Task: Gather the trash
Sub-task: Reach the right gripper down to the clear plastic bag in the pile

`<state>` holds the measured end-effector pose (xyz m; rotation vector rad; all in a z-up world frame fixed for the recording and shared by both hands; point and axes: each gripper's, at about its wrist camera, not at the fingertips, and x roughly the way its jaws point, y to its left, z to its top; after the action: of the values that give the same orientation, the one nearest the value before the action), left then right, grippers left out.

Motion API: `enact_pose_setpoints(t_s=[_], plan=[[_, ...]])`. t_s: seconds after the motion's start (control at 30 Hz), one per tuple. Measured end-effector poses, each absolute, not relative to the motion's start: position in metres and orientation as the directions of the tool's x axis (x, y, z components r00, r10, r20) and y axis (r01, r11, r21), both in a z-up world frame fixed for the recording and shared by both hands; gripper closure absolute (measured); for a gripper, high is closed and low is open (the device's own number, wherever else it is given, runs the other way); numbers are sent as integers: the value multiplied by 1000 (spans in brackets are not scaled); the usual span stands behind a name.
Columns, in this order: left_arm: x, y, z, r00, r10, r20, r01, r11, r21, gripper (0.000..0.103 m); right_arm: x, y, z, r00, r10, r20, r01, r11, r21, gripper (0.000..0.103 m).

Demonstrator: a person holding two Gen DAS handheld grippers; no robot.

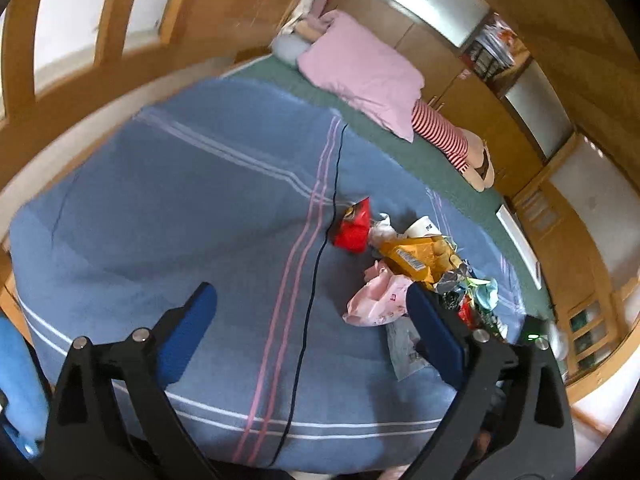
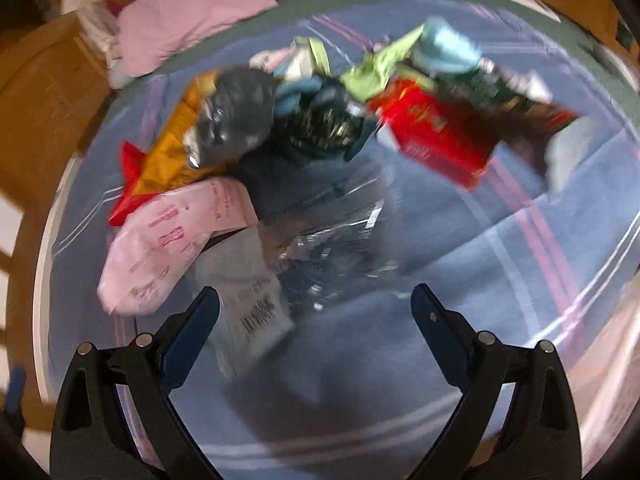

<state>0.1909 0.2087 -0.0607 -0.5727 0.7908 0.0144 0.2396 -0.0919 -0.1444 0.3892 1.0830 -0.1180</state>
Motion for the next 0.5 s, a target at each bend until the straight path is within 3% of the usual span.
enact_pose_setpoints(t_s=[0.1, 0.17, 0.2, 0.27, 0.3, 0.5], plan=[[189, 211, -61, 705, -216, -675, -220, 838, -499, 7, 246, -82, -150, 463, 110, -880, 313, 908, 278, 8], [189, 212, -59, 707, -206, -677, -217, 847, -485, 7, 247, -75, -144, 481, 80, -873, 312, 915, 256, 25], [189, 212, -59, 708, -198, -678, -218, 852, -476, 7, 246, -72, -142, 490, 78, -868, 300, 920, 252, 41], [188, 212, -59, 709, -191, -679, -219, 855, -470, 7, 245, -68, -138, 507, 81, -858, 279, 927, 252, 58], [187, 211, -59, 709, -192, -679, -220, 854, -471, 7, 244, -68, -136, 513, 91, -853, 265, 929, 259, 74], [184, 211, -64, 698, -205, -686, -228, 845, -484, 7, 221, -90, -126, 535, 103, -839, 269, 920, 285, 76]])
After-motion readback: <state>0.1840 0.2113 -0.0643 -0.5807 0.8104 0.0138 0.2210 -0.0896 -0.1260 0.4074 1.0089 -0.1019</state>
